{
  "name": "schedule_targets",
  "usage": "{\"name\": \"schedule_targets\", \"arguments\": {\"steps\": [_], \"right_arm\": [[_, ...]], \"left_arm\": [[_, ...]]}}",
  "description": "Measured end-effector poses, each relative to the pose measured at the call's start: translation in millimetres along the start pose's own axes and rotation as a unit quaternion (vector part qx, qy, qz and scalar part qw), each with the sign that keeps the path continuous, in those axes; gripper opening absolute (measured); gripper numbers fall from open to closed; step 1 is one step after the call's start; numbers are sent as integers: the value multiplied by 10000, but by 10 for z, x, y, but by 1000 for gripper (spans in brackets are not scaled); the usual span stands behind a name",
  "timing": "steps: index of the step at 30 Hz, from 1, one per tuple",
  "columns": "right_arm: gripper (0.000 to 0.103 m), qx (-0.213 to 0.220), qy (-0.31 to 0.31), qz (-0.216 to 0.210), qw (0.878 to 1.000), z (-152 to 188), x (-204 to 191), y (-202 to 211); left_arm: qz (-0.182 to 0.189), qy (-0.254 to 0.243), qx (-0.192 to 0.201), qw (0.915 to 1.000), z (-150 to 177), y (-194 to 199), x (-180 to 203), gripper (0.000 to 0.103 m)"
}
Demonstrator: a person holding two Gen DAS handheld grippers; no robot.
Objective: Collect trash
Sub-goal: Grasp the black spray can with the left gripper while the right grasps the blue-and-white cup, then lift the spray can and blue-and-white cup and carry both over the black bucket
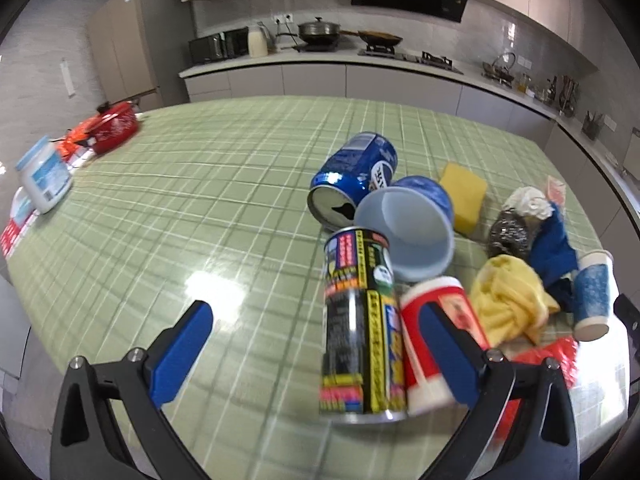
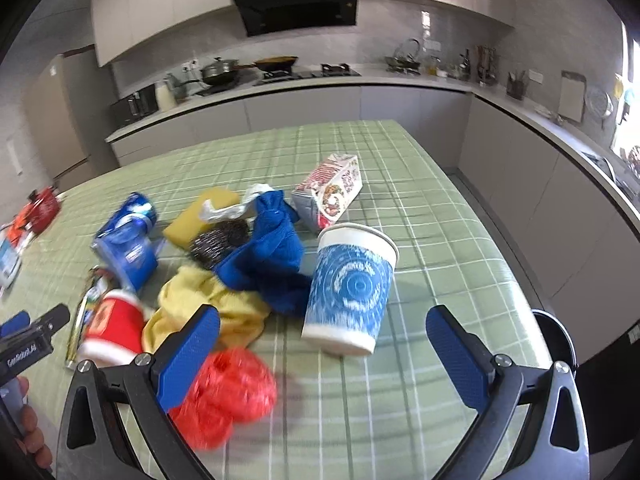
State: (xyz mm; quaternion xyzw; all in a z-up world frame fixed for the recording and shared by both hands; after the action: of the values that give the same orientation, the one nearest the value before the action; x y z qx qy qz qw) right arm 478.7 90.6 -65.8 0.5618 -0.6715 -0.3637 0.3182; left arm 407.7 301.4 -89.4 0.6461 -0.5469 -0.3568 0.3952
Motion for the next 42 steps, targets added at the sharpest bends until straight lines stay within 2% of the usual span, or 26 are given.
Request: {"name": "schedule_targets", "arguments": {"steps": [7,9,14,16,21,22,25,28,30,31,32,37,42], "right_arm": [[103,-132,-257,221,9993,-180,71,-321],[103,-185,-258,230,9992,-223,80,-407],[103,-388,-211,190,9988,-235,84,-585],[103,-439,-207,136,9987,-232,87,-632],[103,-564,-255,-92,9980,-202,95,-721],[101,-568,-255,-108,9980,-201,90,-728],[82,-600,-233,-190,9977,-187,86,-737],[79,-732,-203,-228,9968,-159,86,-788],[76,-755,-251,-276,9964,-143,106,-808],[64,-742,-262,-299,9965,-139,123,-808],[62,-730,-246,-304,9966,-137,128,-808],[60,-677,-194,-390,9968,-130,120,-783],[60,-458,-111,-378,9982,-158,79,-639]], "left_arm": [[182,-213,-288,9992,-56,-259,127,93],[200,-204,-370,9989,-59,-312,121,89],[408,-46,-456,9981,-63,-341,73,87],[465,-37,-441,9979,-58,-330,68,83],[649,15,-526,9965,-34,-330,95,65],[668,12,-542,9963,-30,-327,105,63],[713,10,-641,9954,9,-319,115,58],[866,181,-783,9930,29,-357,110,59],[853,129,-725,9936,4,-349,118,59],[827,79,-667,9943,-1,-334,127,58],[829,36,-623,9946,2,-324,130,55],[886,55,-601,9942,-19,-324,89,54],[906,172,-377,9950,-36,-207,-40,54]]}}
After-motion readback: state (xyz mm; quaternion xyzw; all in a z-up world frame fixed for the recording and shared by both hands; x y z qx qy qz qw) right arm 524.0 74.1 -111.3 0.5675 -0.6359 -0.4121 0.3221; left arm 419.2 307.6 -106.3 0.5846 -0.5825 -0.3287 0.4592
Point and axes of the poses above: each gripper's, at about its wrist camera, not at the fingertips, and y roughly against the way its jaws point, x to its right, z to its underside, the point moved 4 cm from there along -y, roughly the way its jaws point, and after that the axes turned 13 degrees about -x, right-handed, at the moved point
